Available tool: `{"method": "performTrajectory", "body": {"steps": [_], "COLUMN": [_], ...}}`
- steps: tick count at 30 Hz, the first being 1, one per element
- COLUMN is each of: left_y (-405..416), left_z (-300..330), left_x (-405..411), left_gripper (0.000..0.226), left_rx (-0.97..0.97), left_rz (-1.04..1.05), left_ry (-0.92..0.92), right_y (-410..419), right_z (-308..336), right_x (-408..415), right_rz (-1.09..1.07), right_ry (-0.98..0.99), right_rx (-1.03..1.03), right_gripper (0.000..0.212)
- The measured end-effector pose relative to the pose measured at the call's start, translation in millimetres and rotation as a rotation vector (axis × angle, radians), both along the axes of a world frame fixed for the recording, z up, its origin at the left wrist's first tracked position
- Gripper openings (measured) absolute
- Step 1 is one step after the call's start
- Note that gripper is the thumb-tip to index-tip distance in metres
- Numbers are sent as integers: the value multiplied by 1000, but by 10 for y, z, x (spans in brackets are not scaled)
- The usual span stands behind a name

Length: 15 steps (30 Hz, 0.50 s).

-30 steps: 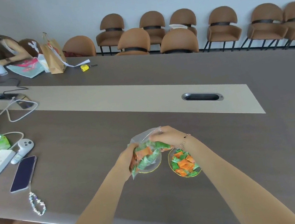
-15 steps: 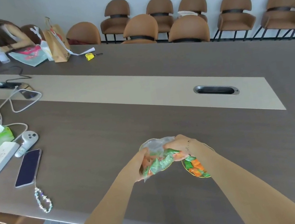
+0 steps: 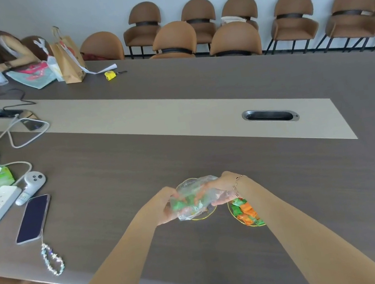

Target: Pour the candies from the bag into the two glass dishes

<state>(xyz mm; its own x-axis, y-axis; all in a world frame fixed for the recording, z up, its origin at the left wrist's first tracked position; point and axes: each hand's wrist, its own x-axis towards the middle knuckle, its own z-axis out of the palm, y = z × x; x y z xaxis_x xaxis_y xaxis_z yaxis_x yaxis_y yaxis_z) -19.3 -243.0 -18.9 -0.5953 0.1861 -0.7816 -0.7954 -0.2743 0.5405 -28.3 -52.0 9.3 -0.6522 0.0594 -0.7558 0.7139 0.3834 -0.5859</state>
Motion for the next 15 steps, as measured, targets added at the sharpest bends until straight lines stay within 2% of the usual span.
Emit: {"method": "performTrajectory", "body": {"steps": [1, 4, 6, 8, 10, 11, 13, 15], "left_y": [4, 45, 60, 63, 91, 90, 77, 63], "left_z": [28, 72, 90, 90, 180, 221, 271, 271], "left_x": [-16, -56, -73, -106, -106, -108, -127, -144], "left_gripper": [22, 48, 60, 61, 53, 52, 55, 46], "left_rx": [-26, -335, -478, -521, -467, -501, -675, -767], "left_rz": [-31, -169, -221, -240, -161, -159, -292, -349], "left_ry": [22, 138, 226, 291, 265, 295, 438, 515], "right_y": [14, 17, 32, 36, 10, 8, 17, 38], "right_z": [-16, 25, 22, 43, 162, 202, 250, 277], "right_x": [-15, -27, -52, -81, -66, -62, -80, -75], "right_rz": [-5, -58, -30, -11, -9, -12, -13, -36], "right_ry": [4, 27, 97, 171, 208, 240, 304, 341], "right_rx": [-2, -37, 61, 84, 51, 69, 107, 104], "right_gripper": [78, 48, 40, 19, 2, 11, 42, 50]}}
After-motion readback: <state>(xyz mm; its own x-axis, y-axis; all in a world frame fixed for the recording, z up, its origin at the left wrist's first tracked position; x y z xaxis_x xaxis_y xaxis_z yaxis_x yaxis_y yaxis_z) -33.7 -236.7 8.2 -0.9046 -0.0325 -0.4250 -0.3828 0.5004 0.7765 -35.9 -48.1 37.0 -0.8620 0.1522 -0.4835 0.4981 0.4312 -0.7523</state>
